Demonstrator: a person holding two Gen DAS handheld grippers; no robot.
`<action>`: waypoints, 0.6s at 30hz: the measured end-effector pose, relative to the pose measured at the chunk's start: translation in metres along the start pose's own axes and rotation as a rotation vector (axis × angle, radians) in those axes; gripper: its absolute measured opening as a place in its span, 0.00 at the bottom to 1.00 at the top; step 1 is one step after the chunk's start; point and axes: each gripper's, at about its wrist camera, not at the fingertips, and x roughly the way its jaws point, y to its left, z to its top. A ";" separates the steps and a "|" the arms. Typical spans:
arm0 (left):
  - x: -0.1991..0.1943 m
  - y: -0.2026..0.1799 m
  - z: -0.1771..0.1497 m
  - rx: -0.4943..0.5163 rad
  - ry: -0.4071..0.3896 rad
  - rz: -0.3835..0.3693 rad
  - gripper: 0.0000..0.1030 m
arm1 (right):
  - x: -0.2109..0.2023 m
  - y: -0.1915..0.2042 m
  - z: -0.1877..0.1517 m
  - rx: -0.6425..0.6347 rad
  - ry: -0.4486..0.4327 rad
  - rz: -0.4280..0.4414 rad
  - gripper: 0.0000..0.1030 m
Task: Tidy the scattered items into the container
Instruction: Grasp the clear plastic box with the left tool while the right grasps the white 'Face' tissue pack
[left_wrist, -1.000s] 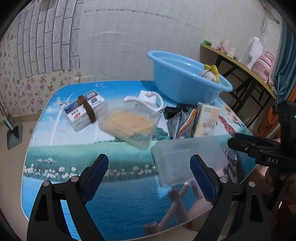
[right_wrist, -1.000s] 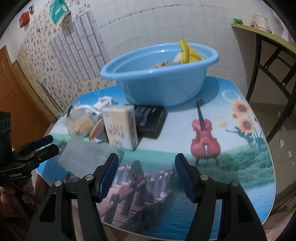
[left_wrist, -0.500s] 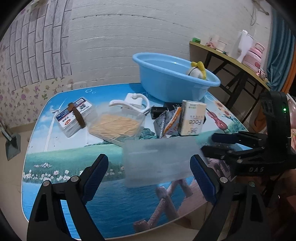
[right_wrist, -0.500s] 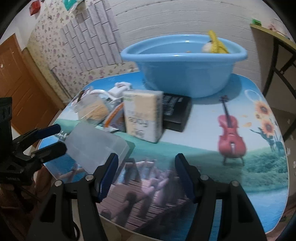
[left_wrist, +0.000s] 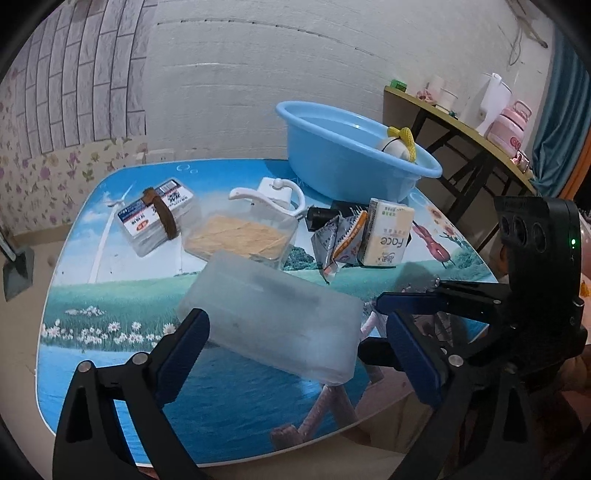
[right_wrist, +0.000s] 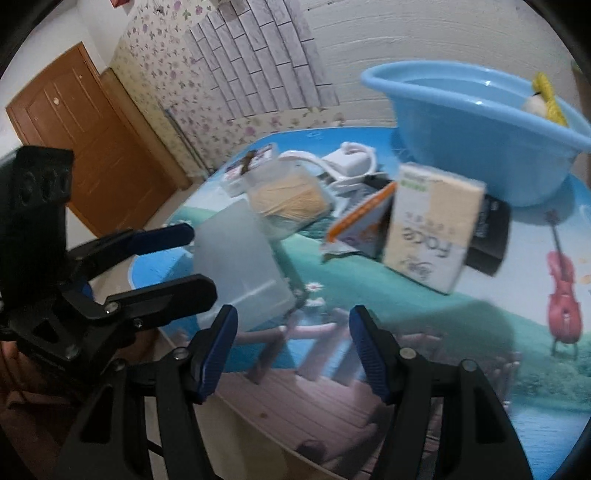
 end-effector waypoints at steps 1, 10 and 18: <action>0.001 0.000 0.000 -0.003 0.004 0.007 0.94 | 0.000 0.001 0.000 -0.005 0.001 0.013 0.61; 0.019 -0.017 0.005 0.043 0.062 0.162 0.94 | -0.041 -0.019 -0.005 0.032 -0.149 -0.195 0.61; 0.034 -0.007 0.012 -0.078 0.121 0.188 0.95 | -0.056 -0.041 0.001 0.128 -0.240 -0.316 0.61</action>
